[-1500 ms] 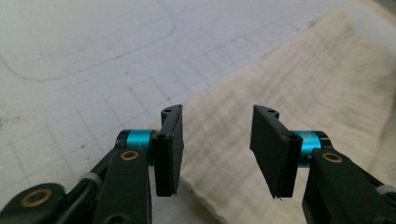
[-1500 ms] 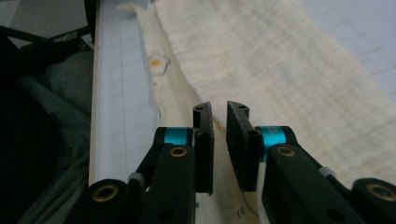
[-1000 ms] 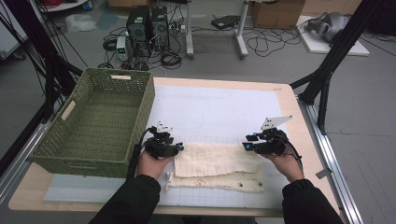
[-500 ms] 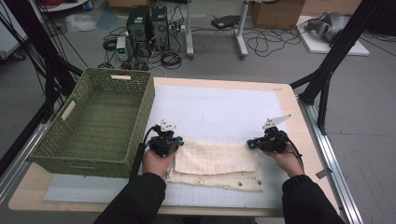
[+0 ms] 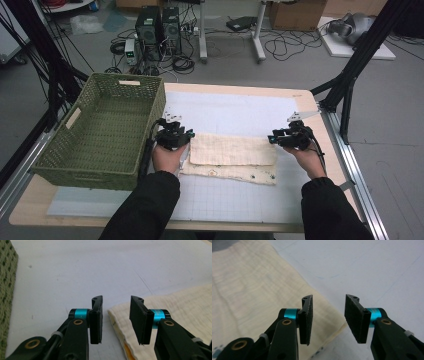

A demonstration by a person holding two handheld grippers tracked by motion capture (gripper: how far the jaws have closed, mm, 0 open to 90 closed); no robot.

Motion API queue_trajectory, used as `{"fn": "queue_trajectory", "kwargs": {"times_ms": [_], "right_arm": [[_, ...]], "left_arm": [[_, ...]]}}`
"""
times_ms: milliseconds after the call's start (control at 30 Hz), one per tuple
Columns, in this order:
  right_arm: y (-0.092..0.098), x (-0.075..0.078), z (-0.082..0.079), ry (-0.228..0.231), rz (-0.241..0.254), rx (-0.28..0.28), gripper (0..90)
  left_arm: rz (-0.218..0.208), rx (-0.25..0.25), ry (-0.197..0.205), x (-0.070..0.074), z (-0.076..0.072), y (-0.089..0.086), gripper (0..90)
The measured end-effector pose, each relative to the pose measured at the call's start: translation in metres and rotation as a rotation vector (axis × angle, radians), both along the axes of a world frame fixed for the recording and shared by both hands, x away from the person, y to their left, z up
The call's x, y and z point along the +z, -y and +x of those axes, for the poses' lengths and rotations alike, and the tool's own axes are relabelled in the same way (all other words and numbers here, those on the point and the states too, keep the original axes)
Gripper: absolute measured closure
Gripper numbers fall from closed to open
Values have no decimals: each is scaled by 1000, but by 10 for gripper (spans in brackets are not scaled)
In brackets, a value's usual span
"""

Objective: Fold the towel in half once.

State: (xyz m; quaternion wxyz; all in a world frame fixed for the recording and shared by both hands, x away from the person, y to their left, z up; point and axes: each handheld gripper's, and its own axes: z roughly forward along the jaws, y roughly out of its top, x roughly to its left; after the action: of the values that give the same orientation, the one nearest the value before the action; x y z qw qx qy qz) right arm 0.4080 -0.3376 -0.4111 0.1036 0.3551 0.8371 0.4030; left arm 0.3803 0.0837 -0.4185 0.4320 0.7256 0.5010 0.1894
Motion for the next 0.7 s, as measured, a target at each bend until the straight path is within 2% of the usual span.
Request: {"fn": "queue_trajectory", "kwargs": {"times_ms": [33,100,167,233,267,467,500,567,633,700], "right_arm": [[0,-1,-5,3,11,9,597],[-1,-2,-15,-17,2,43,594],[-2,-3,-28,10,-7,62,617],[-4,-7,-38,-2,19,84,621],[-5,-10,-41,-3,7,100,623],[-9,-25,-53,-24,-26,135,629],[-9,-28,-53,-30,-29,136,646],[-10,-32,-53,-33,-35,139,698],[-11,-32,-52,-28,-34,148,799],[-13,-33,-51,-27,-31,165,877]], "left_arm": [[-3,-17,13,0,-4,1,615],[-13,-53,10,-1,-13,3,622],[-4,-100,11,-4,-22,5,630],[-3,-135,-5,-8,-31,5,640],[-2,-153,-11,-10,-34,5,643],[67,-222,-65,-21,-45,5,656],[90,-230,-77,-24,-44,5,678],[110,-233,-68,-25,-44,6,722],[104,-234,-71,-26,-43,6,819],[93,-228,-72,-26,-42,6,864]]}}
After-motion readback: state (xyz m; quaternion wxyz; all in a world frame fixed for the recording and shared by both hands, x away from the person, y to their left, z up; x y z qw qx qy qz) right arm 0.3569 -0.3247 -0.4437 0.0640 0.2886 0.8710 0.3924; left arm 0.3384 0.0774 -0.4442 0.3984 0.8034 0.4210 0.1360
